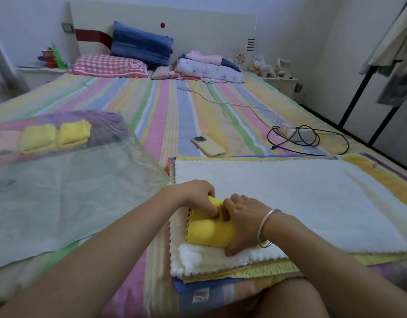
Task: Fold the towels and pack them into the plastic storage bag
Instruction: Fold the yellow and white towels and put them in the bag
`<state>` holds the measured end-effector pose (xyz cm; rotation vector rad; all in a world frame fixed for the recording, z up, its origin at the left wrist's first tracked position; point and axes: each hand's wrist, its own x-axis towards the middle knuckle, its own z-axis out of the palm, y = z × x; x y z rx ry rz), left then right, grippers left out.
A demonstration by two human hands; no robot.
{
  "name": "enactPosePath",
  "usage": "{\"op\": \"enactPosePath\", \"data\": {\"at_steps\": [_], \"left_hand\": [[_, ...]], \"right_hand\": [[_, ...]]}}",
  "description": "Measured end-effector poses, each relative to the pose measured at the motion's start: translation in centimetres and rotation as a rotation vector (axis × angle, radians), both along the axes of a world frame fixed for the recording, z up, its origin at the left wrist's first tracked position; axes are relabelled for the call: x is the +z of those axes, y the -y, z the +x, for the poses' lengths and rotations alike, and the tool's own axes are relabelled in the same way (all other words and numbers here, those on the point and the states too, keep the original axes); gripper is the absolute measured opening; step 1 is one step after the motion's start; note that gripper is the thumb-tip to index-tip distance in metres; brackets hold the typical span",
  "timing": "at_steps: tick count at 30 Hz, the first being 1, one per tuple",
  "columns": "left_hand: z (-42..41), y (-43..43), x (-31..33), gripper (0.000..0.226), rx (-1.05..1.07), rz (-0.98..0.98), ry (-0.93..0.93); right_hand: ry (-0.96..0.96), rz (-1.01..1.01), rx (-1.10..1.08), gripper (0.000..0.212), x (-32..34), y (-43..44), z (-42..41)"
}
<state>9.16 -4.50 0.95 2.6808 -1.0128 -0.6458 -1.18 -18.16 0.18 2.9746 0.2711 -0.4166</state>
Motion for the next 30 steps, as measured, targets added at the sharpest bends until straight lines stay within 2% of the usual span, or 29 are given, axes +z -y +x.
{"op": "enactPosePath", "data": {"at_steps": [5,8,10,12,14,16,17,19,23,27,30], "left_hand": [[-0.4,-3.2,-0.3,0.040,0.239,-0.382,-0.263],[-1.0,-6.1,0.3,0.043,0.348,-0.637,-0.376],[-1.3,-8.4,0.4,0.034,0.400,-0.784,-0.355],[-1.4,-11.5,-0.1,0.025,0.419,-0.852,-0.221],[-0.8,-15.6,-1.3,0.033,0.388,-0.716,0.087],[-0.3,-19.7,-2.3,0.053,0.331,-0.416,0.335],[0.0,-21.5,-2.8,0.063,0.298,-0.287,0.393],[0.6,-24.2,-3.9,0.073,0.264,-0.166,0.424],[0.9,-26.4,-4.4,0.072,0.294,-0.170,0.388],[1.1,-26.9,-4.4,0.058,0.304,-0.272,0.368],[1.5,-27.4,-4.2,0.030,0.372,-0.438,0.244]], "right_hand": [[0.102,0.103,0.035,0.068,0.7,-0.2,-0.2],[0.066,0.254,0.000,0.065,1.6,-1.8,-0.2],[0.017,0.326,-0.026,0.062,2.1,-3.5,-0.1],[-0.022,0.303,-0.029,0.059,1.9,-5.0,0.0],[0.010,0.284,-0.039,0.056,1.3,-6.3,-0.2],[0.094,0.372,-0.056,0.052,0.9,-7.6,-0.5],[0.127,0.445,-0.067,0.051,0.9,-8.5,-0.6],[0.175,0.568,-0.057,0.051,1.1,-10.6,-0.9],[0.242,0.603,-0.016,0.057,-0.1,-14.8,-0.9],[0.186,0.436,0.014,0.076,-2.7,-16.8,-0.4],[0.159,0.336,0.020,0.069,-3.5,-17.3,-0.2]]}}
